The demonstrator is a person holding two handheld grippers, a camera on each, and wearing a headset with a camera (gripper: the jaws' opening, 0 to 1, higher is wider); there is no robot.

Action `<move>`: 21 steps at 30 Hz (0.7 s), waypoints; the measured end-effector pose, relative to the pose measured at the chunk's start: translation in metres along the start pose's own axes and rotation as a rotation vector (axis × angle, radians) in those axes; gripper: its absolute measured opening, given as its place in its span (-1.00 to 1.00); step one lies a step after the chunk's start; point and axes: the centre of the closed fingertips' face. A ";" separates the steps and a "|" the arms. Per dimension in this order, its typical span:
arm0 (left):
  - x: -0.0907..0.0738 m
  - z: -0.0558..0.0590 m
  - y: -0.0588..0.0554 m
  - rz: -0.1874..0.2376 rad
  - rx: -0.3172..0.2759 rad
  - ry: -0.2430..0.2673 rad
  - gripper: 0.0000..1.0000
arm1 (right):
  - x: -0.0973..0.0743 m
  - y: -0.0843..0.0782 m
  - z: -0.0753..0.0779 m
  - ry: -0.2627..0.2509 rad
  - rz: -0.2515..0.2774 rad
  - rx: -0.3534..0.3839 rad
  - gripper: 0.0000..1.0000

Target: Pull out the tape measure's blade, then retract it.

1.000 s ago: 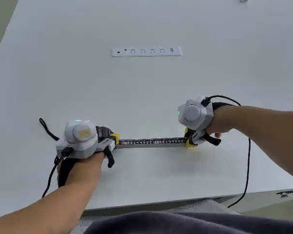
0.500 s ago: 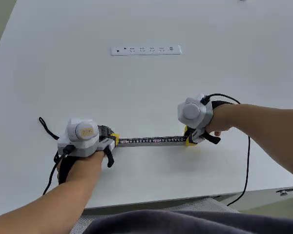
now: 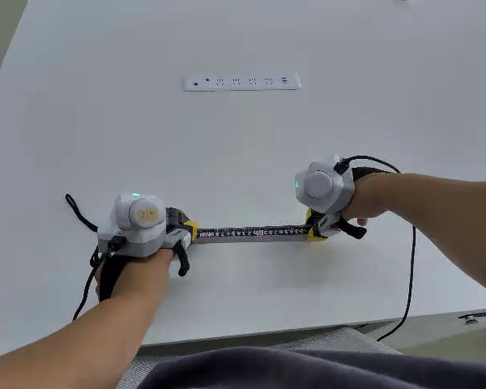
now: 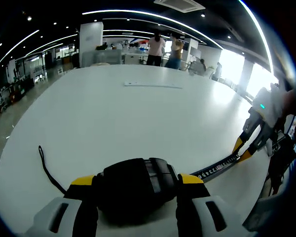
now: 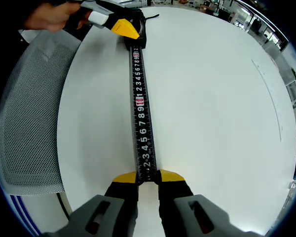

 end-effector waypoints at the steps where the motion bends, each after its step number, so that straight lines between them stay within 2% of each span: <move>1: 0.000 0.000 0.000 -0.001 0.002 -0.001 0.21 | 0.000 0.000 0.000 0.001 -0.001 -0.001 -0.71; 21: 0.001 0.000 0.000 0.005 0.017 -0.010 0.20 | 0.001 0.003 -0.001 -0.004 0.008 0.007 -0.71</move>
Point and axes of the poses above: the centre of the closed fingertips' face, and the gripper's own axes: x roughly forward along the fingers, z roughly to its right, y roughly out of its top, and after that the axes turned 3 degrees about z, right-handed
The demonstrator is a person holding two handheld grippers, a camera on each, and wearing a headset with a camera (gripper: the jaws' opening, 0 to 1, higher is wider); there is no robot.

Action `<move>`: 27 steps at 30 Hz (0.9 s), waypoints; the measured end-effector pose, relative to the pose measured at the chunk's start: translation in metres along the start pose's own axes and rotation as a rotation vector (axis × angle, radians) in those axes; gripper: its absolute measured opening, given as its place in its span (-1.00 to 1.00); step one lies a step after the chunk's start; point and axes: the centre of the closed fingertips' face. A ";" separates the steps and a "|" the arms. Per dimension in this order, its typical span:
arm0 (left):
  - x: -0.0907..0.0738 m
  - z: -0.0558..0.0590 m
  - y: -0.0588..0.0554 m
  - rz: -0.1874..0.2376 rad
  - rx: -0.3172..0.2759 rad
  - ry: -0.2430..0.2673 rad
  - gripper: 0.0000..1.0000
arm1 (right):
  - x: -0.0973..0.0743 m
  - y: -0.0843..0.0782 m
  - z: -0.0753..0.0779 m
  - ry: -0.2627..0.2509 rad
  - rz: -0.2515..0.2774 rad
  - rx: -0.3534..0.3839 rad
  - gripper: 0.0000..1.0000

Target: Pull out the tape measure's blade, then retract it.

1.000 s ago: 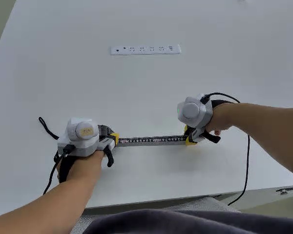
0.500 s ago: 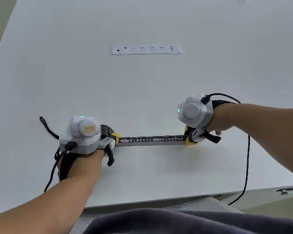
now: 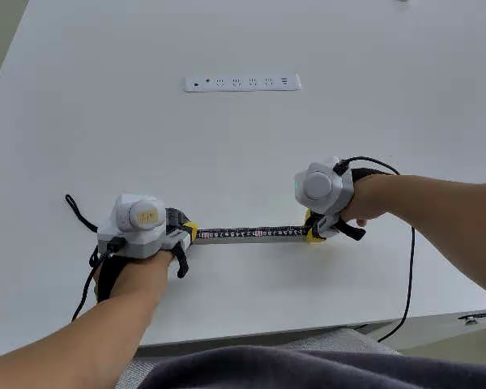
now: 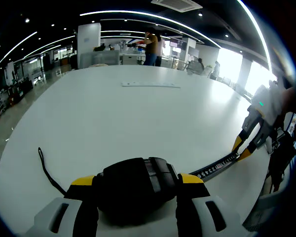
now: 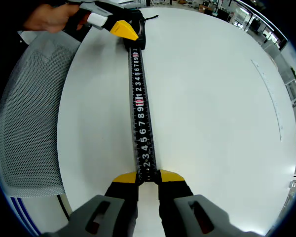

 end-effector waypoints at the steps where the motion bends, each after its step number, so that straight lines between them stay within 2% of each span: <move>1: 0.000 0.000 0.000 0.000 0.000 -0.001 0.20 | 0.000 0.000 0.000 0.000 0.002 0.001 -0.71; 21: 0.004 -0.002 -0.001 0.002 -0.006 -0.003 0.21 | 0.001 0.005 -0.002 0.004 0.009 -0.017 -0.71; 27: 0.003 -0.002 -0.001 0.004 -0.006 -0.001 0.21 | 0.002 0.008 -0.001 -0.002 0.034 -0.007 -0.70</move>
Point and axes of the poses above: the centre of the closed fingertips' face, and the gripper's own axes: x roughly forward along the fingers, z roughly to its right, y roughly out of its top, and after that the axes turned 3 degrees about z, right-handed
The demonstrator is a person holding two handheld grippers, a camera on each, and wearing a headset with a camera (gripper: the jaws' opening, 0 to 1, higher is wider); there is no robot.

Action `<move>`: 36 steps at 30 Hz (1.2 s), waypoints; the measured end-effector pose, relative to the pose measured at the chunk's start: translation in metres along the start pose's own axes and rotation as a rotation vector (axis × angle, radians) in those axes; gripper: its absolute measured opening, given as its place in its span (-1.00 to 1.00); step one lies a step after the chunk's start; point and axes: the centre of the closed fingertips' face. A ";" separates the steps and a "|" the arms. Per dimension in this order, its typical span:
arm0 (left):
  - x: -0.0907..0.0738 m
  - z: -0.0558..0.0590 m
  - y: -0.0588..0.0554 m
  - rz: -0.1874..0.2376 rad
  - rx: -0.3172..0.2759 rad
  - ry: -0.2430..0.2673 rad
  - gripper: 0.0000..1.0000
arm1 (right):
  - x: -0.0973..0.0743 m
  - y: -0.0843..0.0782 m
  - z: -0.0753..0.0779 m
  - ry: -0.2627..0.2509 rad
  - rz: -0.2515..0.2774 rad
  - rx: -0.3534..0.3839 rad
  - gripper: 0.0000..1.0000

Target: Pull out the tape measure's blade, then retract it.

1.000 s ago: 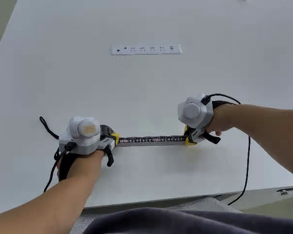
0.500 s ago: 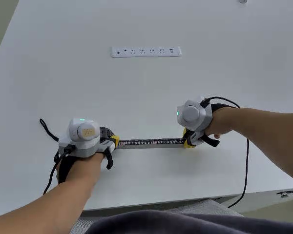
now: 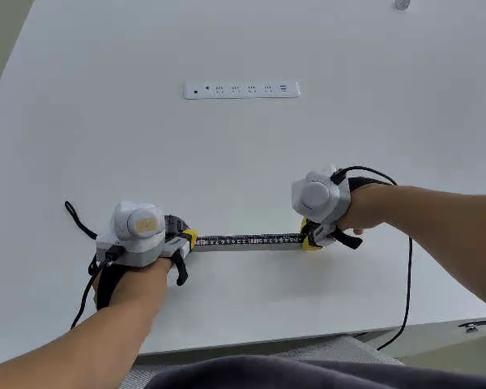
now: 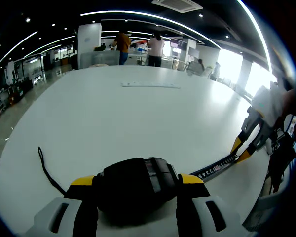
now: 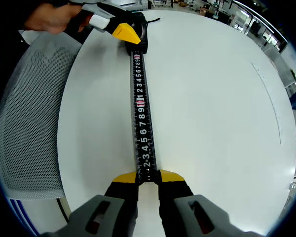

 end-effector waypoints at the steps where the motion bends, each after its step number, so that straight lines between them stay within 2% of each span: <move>1: 0.000 0.000 0.000 0.000 0.000 0.000 0.21 | 0.000 0.000 0.000 0.000 0.003 0.004 -0.70; 36: -0.001 0.001 0.000 -0.004 -0.001 0.004 0.21 | 0.003 0.009 0.002 0.009 0.014 0.002 -0.71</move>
Point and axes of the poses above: the centre of the closed fingertips' face, and the gripper's own axes: x roughly forward along the fingers, z roughly to its right, y roughly out of its top, and after that the axes turned 3 degrees about z, right-handed
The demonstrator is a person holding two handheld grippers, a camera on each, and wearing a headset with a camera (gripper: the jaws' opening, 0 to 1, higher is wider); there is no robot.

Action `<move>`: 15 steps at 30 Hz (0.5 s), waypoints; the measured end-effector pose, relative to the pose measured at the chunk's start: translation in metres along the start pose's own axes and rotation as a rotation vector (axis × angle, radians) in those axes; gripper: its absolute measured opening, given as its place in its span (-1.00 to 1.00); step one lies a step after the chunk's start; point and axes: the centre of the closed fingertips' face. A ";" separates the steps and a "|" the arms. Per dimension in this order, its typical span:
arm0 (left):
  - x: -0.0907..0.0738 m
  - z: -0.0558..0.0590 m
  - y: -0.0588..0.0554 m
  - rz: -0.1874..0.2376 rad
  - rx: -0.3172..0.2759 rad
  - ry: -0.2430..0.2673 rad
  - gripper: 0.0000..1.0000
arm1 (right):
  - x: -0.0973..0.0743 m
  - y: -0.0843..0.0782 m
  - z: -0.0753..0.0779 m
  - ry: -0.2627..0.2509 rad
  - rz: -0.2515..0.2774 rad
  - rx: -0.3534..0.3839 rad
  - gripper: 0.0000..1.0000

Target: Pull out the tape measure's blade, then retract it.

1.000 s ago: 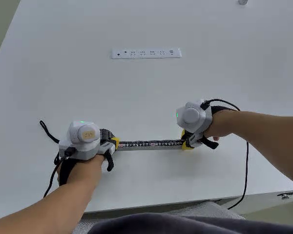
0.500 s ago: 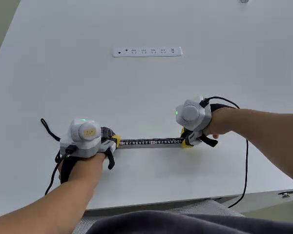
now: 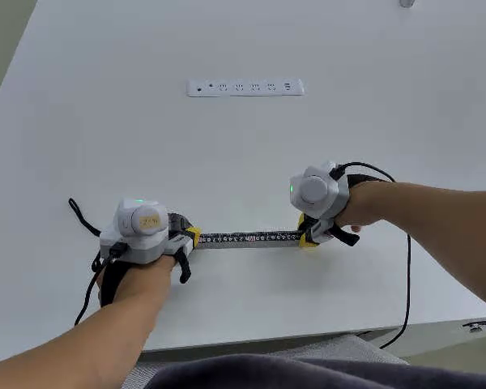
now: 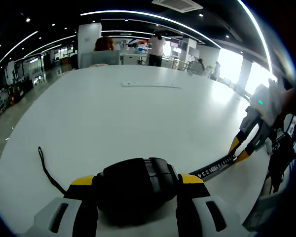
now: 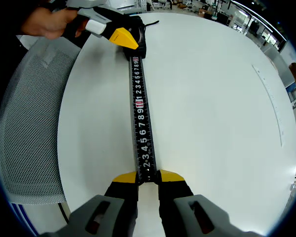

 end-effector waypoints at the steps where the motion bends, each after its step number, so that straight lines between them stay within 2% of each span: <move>1: 0.000 0.000 0.000 0.001 -0.001 0.000 0.21 | 0.000 0.000 0.000 0.000 0.000 0.000 -0.71; 15: 0.001 0.000 0.000 0.000 -0.005 -0.003 0.22 | 0.000 0.005 -0.002 -0.002 -0.001 -0.002 -0.71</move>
Point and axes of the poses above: the centre of the closed fingertips' face, and the gripper's own axes: x roughly forward along the fingers, z roughly to its right, y roughly out of its top, and after that the axes turned 3 degrees about z, right-handed
